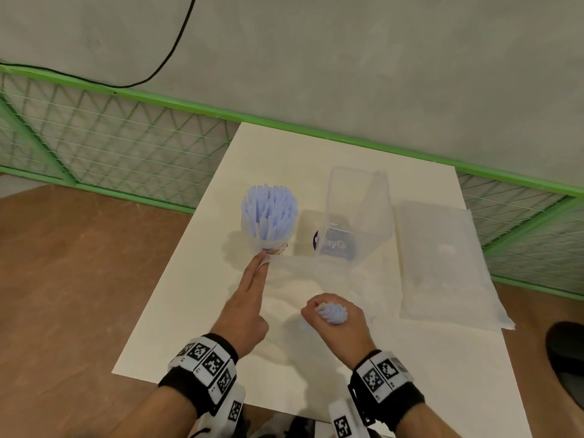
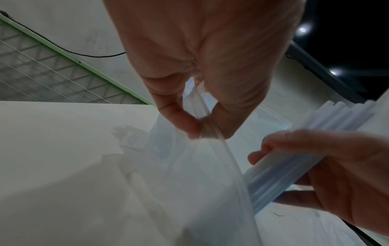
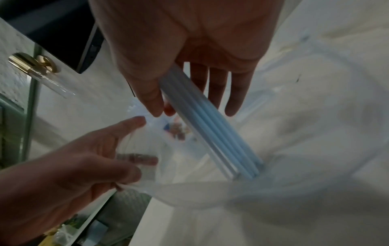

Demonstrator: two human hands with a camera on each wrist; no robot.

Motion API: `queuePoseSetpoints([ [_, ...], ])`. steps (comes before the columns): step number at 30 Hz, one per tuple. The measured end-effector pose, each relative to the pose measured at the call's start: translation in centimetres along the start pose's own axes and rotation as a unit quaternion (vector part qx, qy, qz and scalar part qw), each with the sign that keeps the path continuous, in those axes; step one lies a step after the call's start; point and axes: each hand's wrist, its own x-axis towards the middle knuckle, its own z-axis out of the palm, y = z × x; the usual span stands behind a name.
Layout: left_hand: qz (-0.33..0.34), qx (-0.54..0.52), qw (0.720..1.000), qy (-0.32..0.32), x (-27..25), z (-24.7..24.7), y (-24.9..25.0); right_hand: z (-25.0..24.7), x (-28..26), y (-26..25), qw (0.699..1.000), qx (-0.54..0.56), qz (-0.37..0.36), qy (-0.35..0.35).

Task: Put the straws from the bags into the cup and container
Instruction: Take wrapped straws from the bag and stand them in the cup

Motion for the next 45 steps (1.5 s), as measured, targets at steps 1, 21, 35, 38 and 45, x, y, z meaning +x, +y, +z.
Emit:
queuePoseSetpoints([
  [1,0.002,0.0,1.0,-0.002,0.1,0.1,-0.1,-0.1,0.0,0.2,1.0,-0.027,0.001,-0.013],
  [21,0.142,0.039,0.989,-0.035,-0.9,-0.6,-1.5,-5.1,-0.3,-5.7,0.995,0.048,0.077,0.05],
  [35,0.142,0.397,0.887,-0.189,-2.1,5.2,-5.3,-6.3,1.4,-0.4,0.979,-0.094,0.079,0.163],
  [38,0.142,0.414,0.892,-0.115,-2.0,5.5,-4.0,-4.6,1.7,2.5,0.971,-0.18,0.114,0.11],
  [45,0.07,0.378,0.92,-0.074,1.1,5.7,-1.7,-4.1,2.3,3.1,0.972,-0.157,0.134,0.114],
])
